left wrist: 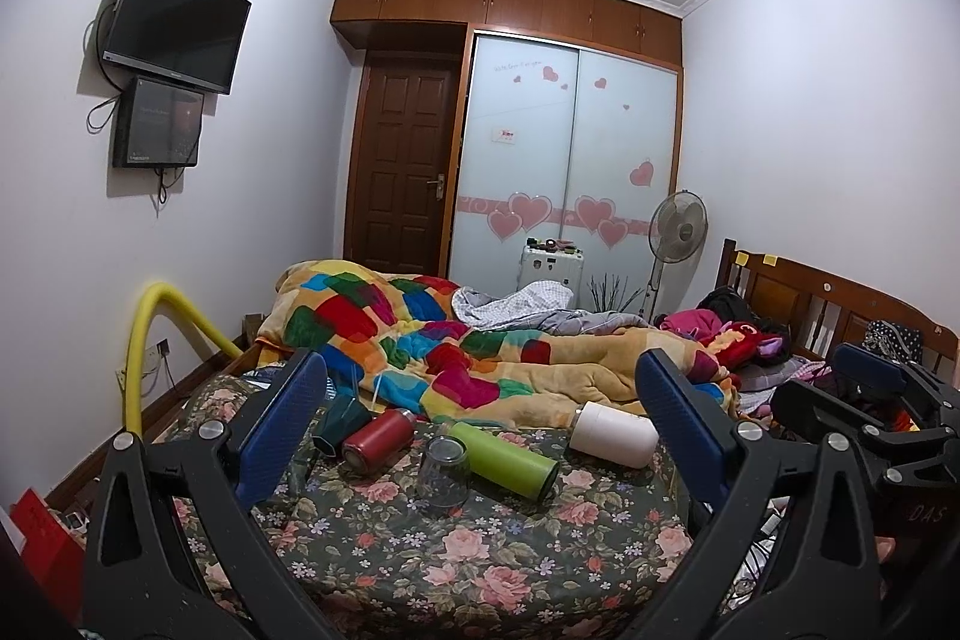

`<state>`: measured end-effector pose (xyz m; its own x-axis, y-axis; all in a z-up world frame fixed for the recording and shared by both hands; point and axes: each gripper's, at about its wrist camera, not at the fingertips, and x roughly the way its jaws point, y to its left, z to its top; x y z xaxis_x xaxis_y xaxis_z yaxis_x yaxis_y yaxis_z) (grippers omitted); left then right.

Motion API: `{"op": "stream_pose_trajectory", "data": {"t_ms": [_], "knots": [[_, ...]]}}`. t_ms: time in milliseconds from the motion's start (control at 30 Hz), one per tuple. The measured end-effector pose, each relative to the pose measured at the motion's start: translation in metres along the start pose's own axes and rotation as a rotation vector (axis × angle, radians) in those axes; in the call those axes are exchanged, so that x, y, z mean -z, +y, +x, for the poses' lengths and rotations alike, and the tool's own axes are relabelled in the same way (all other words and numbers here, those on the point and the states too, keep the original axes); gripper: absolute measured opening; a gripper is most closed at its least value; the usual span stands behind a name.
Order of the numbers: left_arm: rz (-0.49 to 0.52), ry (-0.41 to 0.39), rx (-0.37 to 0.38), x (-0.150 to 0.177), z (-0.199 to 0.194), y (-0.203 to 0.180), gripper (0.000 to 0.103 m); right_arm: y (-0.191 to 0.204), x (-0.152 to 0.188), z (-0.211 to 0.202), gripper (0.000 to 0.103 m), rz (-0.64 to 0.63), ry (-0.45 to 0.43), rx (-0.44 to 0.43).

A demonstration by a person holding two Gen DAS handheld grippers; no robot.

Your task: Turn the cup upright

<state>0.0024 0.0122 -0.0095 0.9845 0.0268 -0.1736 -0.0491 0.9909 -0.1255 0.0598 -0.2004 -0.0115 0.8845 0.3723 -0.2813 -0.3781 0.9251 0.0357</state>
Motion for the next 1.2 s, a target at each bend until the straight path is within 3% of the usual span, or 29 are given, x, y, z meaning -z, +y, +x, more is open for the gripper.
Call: {"op": "stream_pose_trajectory", "data": {"t_ms": [1200], "knots": [[0.027,-0.016,0.023,-0.003,-0.004,-0.015,0.103,-0.012,-0.001,-0.002,0.103,0.005,-0.004,0.008]]}}
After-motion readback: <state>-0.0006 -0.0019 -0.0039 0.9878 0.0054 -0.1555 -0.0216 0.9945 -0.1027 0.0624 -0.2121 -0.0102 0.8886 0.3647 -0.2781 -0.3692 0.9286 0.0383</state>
